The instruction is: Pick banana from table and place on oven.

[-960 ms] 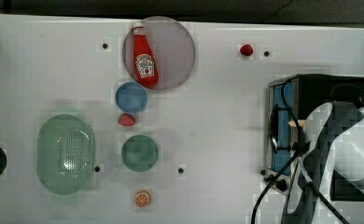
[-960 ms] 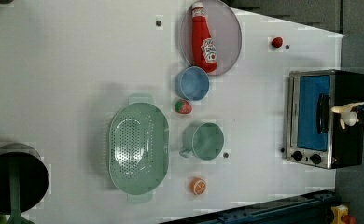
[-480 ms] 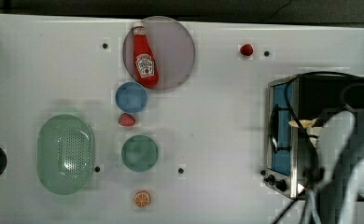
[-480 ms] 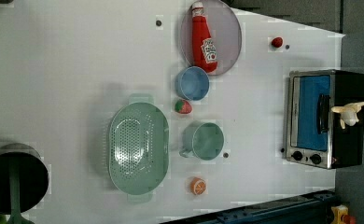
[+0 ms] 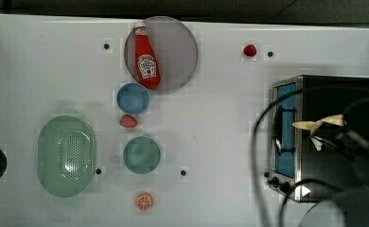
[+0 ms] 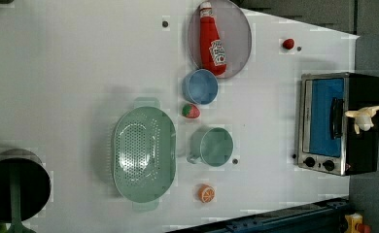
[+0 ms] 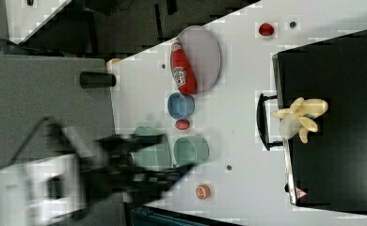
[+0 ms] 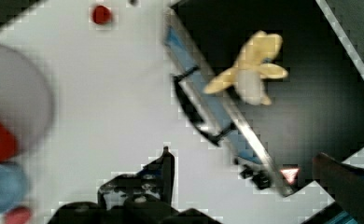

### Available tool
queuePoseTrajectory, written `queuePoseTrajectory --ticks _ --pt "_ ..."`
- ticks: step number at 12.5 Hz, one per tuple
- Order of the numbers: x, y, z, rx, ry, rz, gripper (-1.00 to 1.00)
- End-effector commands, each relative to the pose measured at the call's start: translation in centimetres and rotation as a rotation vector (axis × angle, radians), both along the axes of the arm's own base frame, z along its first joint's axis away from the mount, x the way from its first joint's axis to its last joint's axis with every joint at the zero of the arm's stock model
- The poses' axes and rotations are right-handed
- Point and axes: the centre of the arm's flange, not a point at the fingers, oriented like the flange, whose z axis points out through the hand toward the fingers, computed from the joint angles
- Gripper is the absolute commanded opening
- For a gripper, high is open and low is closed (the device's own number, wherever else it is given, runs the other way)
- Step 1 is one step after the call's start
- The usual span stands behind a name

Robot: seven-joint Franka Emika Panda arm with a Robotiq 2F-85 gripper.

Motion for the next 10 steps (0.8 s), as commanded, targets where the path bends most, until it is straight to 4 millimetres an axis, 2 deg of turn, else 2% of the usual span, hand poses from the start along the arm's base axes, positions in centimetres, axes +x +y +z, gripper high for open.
queuePoseTrajectory --ticks 1,3,5,7,10 --pt "2.3 12.0 -1.7 0.046 0.065 -0.152 1.00" --pt "1.4 17.6 -2.0 0.032 0.062 -0.223 1.00" --pt "0.4 21.0 -1.9 0.024 0.051 -0.266 1.00" --pt "-0.3 22.3 -2.3 0.049 0.065 -0.259 1.00" --pt "-0.7 21.3 -2.9 0.066 0.078 -0.279 1.00"
